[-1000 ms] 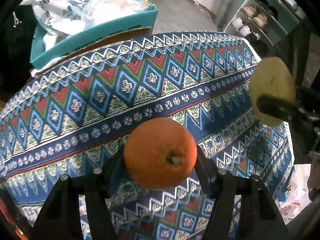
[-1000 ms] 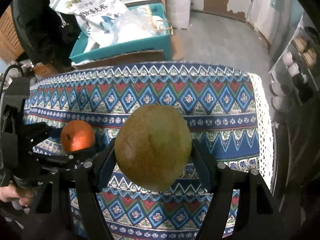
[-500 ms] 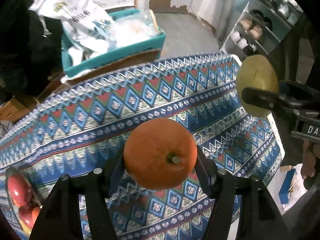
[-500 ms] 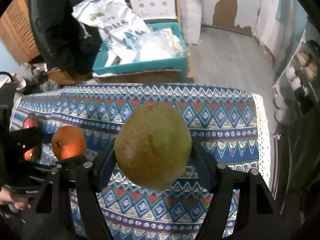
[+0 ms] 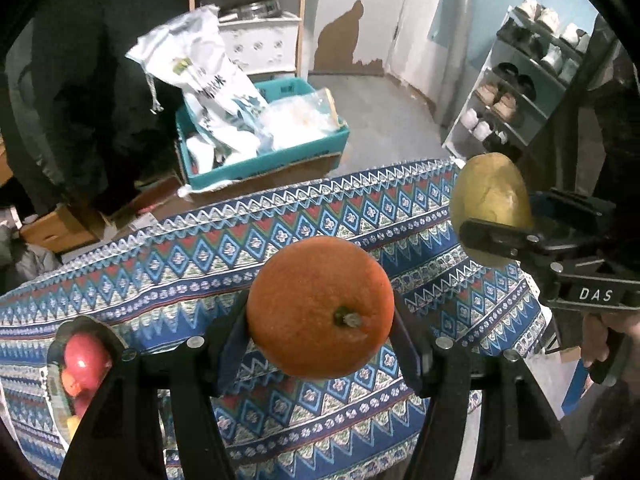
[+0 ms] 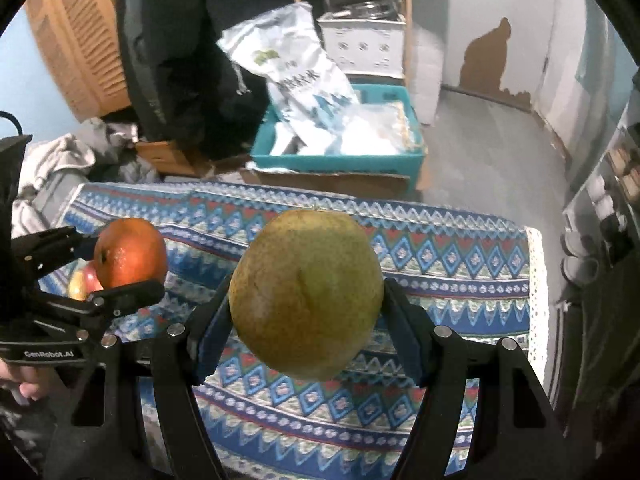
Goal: Organize fruits
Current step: 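Carry the orange with the left tool while the right tool carries the mango toward the bowl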
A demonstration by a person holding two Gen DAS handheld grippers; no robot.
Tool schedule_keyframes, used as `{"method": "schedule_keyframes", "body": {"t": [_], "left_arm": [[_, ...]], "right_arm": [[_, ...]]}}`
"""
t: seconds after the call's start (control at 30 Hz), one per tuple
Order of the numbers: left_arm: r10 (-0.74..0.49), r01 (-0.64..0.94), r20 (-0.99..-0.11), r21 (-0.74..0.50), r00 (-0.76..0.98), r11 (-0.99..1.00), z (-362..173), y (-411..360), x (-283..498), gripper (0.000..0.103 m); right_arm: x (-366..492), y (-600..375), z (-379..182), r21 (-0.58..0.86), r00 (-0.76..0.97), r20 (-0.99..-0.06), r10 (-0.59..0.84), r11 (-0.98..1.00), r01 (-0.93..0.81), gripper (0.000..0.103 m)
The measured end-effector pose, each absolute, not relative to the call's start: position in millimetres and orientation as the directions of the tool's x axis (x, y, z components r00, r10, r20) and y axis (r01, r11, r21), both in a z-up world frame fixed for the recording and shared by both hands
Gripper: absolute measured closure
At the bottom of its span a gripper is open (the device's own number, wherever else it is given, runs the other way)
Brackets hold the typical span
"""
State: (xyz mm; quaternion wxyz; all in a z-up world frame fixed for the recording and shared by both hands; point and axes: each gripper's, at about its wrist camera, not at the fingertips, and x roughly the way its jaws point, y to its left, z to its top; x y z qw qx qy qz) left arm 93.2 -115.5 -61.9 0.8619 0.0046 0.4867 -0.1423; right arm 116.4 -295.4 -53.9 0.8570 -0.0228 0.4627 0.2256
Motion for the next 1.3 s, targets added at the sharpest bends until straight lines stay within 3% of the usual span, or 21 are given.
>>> {"method": "schedule_keyframes", "body": {"t": [0.3,1.3], "left_arm": [[-0.239,0.255,-0.824,-0.120,0.513,0.959,-48,-90,63,0.037],[-0.151,0.008,-0.808,-0.178,0.569,0.984,-46,62,24,0.037]], "right_arm": [[101,-268,-41,0.204,0.454,-0.783,0.425,0.865,-0.459,0.032],[101,-105,-22,0.268,0.316,-0.765,0.561,0.724,-0.636,0.032]]}}
